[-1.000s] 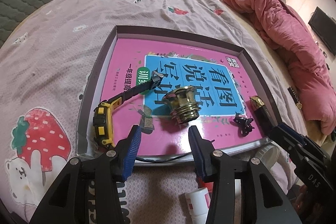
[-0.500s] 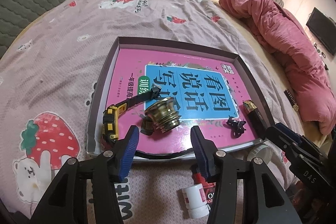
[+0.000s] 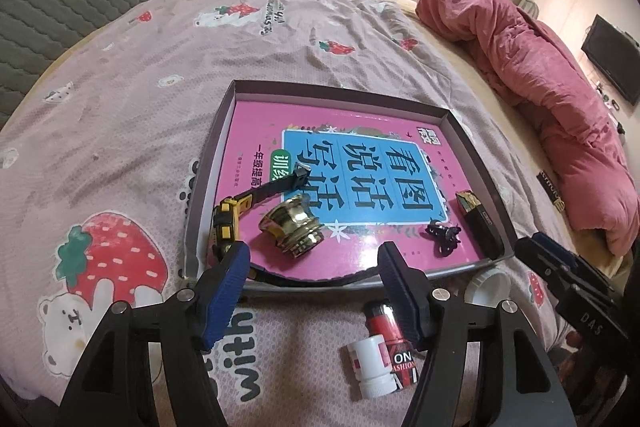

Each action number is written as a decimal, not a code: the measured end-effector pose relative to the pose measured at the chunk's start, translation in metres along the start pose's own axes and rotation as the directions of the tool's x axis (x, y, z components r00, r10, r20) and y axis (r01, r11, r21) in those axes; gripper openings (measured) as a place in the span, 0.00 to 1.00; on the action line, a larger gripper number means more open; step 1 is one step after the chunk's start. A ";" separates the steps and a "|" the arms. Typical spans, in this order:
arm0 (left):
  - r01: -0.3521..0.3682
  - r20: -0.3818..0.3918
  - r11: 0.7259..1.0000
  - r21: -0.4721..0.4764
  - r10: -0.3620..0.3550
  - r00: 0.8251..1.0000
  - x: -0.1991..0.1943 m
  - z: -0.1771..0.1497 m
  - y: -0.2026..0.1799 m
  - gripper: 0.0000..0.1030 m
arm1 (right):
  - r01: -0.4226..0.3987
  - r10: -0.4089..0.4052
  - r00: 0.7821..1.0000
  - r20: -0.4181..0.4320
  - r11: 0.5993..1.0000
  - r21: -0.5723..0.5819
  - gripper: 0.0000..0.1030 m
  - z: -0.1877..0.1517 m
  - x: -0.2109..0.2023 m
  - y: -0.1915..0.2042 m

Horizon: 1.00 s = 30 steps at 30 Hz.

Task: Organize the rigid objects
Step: 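Withdraw both grippers from the tray toward the remaining objects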

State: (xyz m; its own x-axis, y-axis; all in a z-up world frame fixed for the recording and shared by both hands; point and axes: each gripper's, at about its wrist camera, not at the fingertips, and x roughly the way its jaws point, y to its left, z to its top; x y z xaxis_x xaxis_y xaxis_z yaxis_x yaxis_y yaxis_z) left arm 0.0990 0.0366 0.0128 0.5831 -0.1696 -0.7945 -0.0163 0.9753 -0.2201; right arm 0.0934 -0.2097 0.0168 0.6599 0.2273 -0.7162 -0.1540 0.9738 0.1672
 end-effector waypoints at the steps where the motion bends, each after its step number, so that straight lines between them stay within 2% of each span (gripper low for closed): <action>1: 0.001 -0.001 1.000 0.001 -0.001 1.000 -0.001 -0.001 0.000 0.66 | 0.002 -0.002 1.000 0.001 1.000 0.006 0.48 -0.001 -0.001 -0.002; 6: 0.004 -0.002 1.000 -0.004 -0.004 1.000 -0.005 -0.004 0.000 0.66 | 0.008 -0.008 1.000 0.002 1.000 0.018 0.48 -0.004 -0.005 -0.007; 16: -0.007 -0.010 1.000 0.016 0.008 1.000 -0.015 -0.014 0.003 0.66 | 0.008 -0.008 1.000 -0.009 0.999 -0.033 0.48 -0.014 -0.011 0.002; 23: -0.033 -0.019 0.999 0.017 0.034 0.999 -0.016 -0.020 0.008 0.66 | 0.009 -0.011 0.999 -0.037 0.999 -0.050 0.49 -0.022 -0.009 0.005; 30: -0.024 -0.036 0.999 0.042 0.025 0.999 -0.019 -0.027 0.002 0.66 | 0.002 -0.006 0.998 -0.059 0.997 -0.072 0.50 -0.031 -0.010 0.011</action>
State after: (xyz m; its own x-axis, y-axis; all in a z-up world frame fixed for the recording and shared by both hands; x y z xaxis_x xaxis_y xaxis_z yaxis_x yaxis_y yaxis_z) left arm 0.0665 0.0378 0.0122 0.5527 -0.1497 -0.8198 0.0035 0.9841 -0.1773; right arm 0.0621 -0.2009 0.0054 0.6165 0.2212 -0.7557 -0.2057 0.9716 0.1166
